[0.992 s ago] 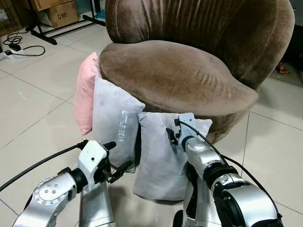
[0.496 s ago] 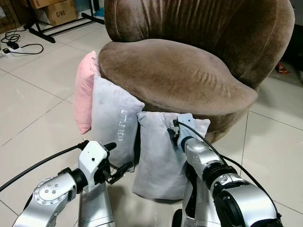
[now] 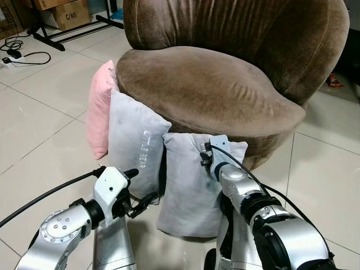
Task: Move the pillow to the sofa from floor
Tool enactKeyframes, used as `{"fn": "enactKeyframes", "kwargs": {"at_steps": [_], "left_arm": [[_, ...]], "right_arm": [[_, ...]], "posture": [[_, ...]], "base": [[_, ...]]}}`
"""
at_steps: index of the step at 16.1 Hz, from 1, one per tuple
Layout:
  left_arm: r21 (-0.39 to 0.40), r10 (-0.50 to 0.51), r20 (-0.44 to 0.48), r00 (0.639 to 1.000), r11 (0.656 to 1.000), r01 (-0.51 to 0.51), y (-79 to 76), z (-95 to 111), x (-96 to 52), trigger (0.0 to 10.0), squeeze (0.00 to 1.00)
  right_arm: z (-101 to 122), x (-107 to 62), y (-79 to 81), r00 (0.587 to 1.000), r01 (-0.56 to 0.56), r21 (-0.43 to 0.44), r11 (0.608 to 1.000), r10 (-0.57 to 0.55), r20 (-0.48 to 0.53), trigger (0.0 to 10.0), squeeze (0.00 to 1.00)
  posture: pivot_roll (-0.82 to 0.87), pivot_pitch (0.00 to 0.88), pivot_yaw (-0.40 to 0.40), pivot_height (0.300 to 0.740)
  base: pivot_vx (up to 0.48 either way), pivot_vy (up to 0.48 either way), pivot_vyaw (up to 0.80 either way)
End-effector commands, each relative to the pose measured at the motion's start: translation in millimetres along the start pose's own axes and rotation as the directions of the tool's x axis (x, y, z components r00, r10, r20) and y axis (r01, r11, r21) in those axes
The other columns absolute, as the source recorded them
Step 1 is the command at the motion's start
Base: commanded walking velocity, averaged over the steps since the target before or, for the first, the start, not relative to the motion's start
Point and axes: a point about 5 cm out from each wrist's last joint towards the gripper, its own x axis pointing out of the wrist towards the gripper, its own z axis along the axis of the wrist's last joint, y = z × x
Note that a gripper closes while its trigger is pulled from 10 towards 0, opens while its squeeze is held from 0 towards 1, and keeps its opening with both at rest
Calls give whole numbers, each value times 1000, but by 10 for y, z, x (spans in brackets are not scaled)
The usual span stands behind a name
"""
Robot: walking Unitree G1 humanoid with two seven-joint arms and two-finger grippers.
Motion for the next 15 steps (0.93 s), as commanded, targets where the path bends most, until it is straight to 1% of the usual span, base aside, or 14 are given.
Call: {"fn": "enactKeyframes", "kwargs": {"at_steps": [1, 4, 7, 9, 11, 12, 13, 14, 15], "left_arm": [[9, -12, -4, 1000, 1000, 12, 2, 6, 33, 10000, 0], [13, -11, 0, 1000, 1000, 11, 12, 13, 58, 10000, 0], [22, 12, 17, 1000, 1000, -13, 48, 29, 90, 10000, 0], [22, 52, 49, 997, 998, -53, 98, 55, 129, 10000, 0], [22, 112, 101, 989, 993, -115, 154, 117, 175, 10000, 0], [14, 173, 152, 973, 984, -177, 204, 183, 224, 10000, 0], [8, 188, 165, 968, 981, -192, 220, 200, 240, 10000, 0], [-11, 210, 186, 960, 977, -212, 244, 222, 294, 10000, 0], [-12, 218, 196, 956, 975, -220, 250, 232, 312, 10000, 0]], "right_arm": [[-62, -4, -21, 999, -7, -3, 1000, 7, -31, 0, 0], [-79, -7, -13, 999, -28, -6, 1000, 28, -33, 0, 0], [-113, -23, 5, 993, -115, -20, 993, 115, -11, 0, 0], [-156, -53, -36, 982, -188, 10, 982, 188, 16, 0, 0], [-146, -95, -145, 973, -222, 53, 974, 217, 84, 0, 0], [-62, -178, -269, 948, -260, 71, 963, 240, 208, 0, 0], [-24, -223, -311, 935, -273, 72, 959, 247, 255, 0, 0], [60, -358, -406, 901, -293, 67, 954, 253, 352, 0, 0], [109, -439, -437, 881, -311, 76, 947, 257, 398, 0, 0]], "posture": [[149, 17, -74, 378], [149, 0, -74, 378], [145, 0, -80, 378], [131, 0, -79, 378], [105, 0, -65, 378], [72, 0, -42, 378], [72, 0, -42, 378], [43, 0, -25, 378], [37, 0, -22, 378]], "base": [[0, 0, 0], [0, 0, 0], [0, 0, 0], [0, 0, 0], [0, 0, 0], [0, 0, 0], [0, 0, 0], [0, 0, 0], [0, 0, 0]]}}
